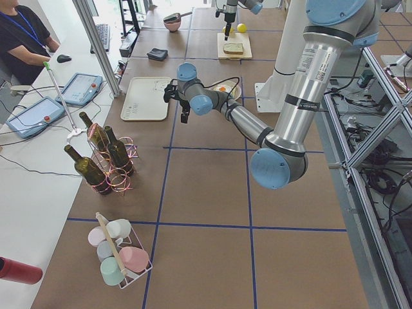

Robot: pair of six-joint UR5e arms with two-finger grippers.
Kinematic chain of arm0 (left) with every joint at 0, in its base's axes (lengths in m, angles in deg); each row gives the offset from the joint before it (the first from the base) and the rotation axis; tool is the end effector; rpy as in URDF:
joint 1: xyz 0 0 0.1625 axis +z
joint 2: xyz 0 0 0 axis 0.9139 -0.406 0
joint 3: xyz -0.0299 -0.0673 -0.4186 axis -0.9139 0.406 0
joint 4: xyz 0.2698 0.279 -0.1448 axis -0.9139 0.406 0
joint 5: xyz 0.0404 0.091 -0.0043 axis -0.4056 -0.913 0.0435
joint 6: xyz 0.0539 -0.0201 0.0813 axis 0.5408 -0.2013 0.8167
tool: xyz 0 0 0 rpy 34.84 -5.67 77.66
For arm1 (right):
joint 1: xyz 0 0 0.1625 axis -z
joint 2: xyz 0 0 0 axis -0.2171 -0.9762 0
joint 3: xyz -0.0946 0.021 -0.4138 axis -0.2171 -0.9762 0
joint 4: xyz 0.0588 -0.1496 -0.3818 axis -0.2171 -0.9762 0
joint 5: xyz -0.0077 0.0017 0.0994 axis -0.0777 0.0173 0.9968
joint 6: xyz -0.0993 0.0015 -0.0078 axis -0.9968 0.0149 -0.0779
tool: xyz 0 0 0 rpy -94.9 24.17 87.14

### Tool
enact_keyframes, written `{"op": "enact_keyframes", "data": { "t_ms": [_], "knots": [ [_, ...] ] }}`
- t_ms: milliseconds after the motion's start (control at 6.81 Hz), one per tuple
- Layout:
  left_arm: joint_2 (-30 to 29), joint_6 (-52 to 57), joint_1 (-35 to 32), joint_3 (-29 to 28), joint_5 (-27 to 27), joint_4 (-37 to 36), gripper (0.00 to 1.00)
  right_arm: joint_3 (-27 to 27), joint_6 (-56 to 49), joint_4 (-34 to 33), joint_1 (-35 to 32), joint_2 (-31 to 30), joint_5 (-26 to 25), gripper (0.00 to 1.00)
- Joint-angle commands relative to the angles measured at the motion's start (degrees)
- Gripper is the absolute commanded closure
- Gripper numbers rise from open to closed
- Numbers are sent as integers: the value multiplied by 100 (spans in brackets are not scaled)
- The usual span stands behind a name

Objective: Make sandwich and place on tray
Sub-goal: 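Lower the right gripper to the bread slice while the left arm advances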

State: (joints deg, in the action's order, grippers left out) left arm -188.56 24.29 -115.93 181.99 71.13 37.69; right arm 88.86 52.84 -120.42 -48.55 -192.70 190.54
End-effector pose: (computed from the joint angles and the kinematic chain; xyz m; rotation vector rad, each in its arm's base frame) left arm 0.3245 -0.5013 0.3303 0.1756 1.0184 0.0966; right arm -0.2199 -0.2781 0.5312 0.0370 -0.9389 0.1882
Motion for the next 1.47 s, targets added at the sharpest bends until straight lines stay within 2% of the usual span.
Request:
{"op": "enact_keyframes", "data": {
  "t_ms": [0,294,587,881,1322],
  "knots": [
    [-88,-130,84,3,-2,3,0,-216,144,289,497,-189,-407,0],
    [-88,-130,102,3,-2,3,0,-314,162,290,717,-137,-567,2],
    [-80,-130,102,3,-2,3,0,-376,162,290,744,-58,-567,20],
    [-80,-130,102,3,-2,3,0,-394,162,290,753,-83,-567,47],
    [-80,-122,102,-15,-2,3,0,-394,153,290,736,-153,-514,58]
  ]
}}
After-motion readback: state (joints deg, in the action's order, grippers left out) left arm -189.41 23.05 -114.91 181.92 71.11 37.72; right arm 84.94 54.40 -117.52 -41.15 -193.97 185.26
